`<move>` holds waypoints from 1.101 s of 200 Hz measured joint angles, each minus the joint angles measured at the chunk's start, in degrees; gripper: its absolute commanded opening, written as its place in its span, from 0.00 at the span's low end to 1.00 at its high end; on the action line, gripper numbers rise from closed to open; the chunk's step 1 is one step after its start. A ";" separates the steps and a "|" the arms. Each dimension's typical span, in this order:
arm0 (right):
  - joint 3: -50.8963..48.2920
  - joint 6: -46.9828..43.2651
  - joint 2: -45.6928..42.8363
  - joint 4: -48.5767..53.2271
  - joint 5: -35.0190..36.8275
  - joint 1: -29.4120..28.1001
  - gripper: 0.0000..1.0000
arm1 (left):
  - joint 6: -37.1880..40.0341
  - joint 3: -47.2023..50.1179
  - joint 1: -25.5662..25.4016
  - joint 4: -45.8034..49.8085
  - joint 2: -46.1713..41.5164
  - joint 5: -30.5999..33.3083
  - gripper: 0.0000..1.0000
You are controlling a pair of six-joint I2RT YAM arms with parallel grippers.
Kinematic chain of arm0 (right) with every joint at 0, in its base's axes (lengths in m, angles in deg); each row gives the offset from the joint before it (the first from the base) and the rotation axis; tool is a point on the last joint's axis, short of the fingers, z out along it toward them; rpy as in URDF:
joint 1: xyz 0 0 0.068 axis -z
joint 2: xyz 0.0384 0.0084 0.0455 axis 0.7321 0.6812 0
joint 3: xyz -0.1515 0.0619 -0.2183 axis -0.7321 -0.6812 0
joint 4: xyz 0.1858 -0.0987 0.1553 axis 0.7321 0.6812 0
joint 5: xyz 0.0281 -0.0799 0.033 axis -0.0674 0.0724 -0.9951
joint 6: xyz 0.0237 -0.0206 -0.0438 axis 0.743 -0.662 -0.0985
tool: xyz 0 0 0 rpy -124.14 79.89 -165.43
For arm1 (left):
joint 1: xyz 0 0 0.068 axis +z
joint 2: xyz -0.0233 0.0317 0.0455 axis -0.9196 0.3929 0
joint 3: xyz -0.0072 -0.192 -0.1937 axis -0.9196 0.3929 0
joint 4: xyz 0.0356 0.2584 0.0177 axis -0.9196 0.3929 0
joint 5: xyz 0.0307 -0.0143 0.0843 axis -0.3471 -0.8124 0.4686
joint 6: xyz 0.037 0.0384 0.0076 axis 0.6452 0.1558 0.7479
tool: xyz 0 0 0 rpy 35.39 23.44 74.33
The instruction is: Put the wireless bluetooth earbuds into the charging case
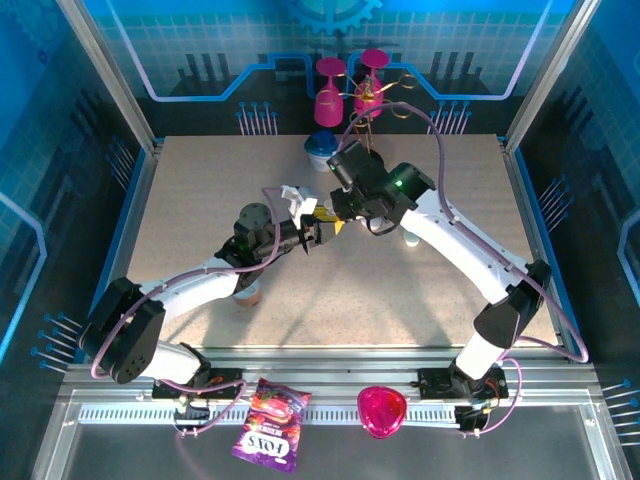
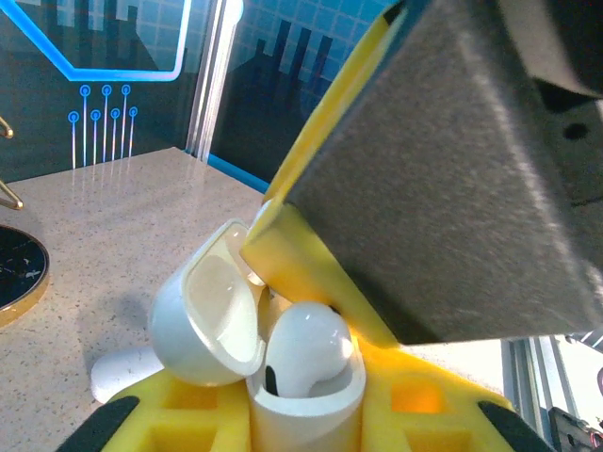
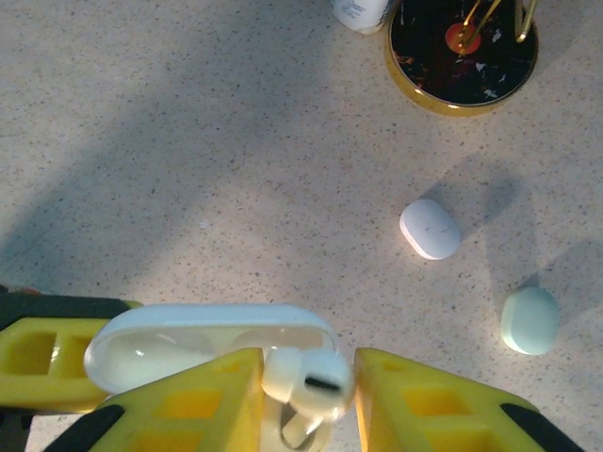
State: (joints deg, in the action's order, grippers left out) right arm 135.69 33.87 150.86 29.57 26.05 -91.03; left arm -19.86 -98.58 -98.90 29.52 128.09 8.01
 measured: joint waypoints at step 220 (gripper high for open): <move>-21.49 7.74 -19.30 -17.22 -21.42 12.85 0.55 | 3.13 3.69 1.90 -16.98 4.59 -4.15 0.00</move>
State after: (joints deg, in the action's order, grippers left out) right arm 114.21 41.61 131.56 12.35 4.63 -78.18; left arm -16.74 -94.89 -97.00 12.54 132.68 3.86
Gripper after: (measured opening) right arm 0.555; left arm 0.221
